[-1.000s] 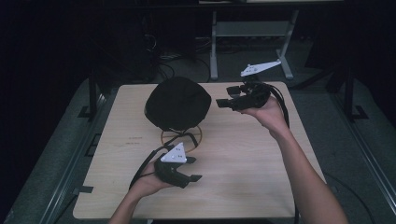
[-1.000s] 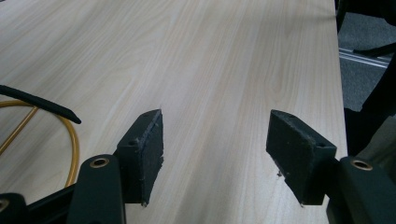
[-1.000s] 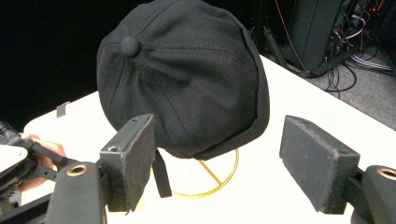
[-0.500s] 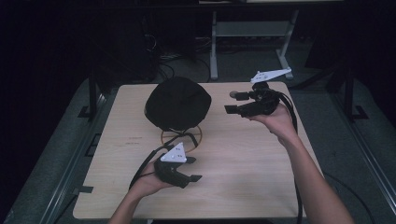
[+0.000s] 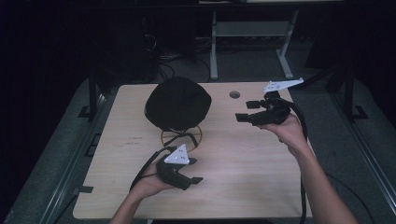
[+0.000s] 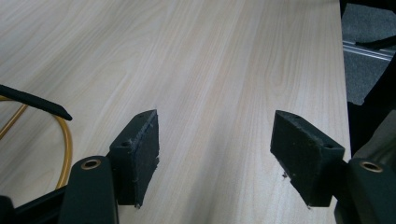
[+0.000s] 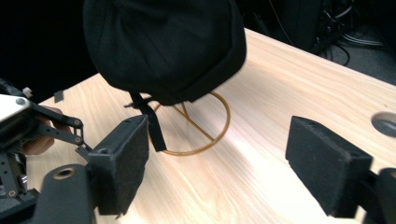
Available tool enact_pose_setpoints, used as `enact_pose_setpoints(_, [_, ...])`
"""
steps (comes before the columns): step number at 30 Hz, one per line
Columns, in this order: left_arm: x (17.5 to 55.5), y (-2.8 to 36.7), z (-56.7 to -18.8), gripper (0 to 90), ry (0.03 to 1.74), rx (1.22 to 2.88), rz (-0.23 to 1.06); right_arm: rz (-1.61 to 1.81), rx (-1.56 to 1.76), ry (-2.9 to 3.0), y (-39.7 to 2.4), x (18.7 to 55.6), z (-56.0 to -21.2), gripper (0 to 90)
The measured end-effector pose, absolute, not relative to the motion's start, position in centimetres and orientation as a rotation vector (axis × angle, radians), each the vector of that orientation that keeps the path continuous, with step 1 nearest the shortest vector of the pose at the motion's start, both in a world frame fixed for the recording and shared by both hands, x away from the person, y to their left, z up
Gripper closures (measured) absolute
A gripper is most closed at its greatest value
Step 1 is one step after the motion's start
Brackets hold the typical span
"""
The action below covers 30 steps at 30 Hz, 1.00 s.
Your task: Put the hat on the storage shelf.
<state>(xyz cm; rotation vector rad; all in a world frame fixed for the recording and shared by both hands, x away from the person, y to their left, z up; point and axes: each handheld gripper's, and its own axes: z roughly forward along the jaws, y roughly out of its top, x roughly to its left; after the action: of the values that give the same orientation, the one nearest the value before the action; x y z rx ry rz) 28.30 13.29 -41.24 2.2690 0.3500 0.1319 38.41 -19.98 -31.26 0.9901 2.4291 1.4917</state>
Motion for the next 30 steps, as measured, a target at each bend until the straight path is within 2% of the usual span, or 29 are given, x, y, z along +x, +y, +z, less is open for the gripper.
enact_pose_setpoints(30, [28.5,13.4,-41.8,30.3,0.379,2.265,0.133,1.489,1.06,2.416,-24.4,34.0,-35.4,17.2])
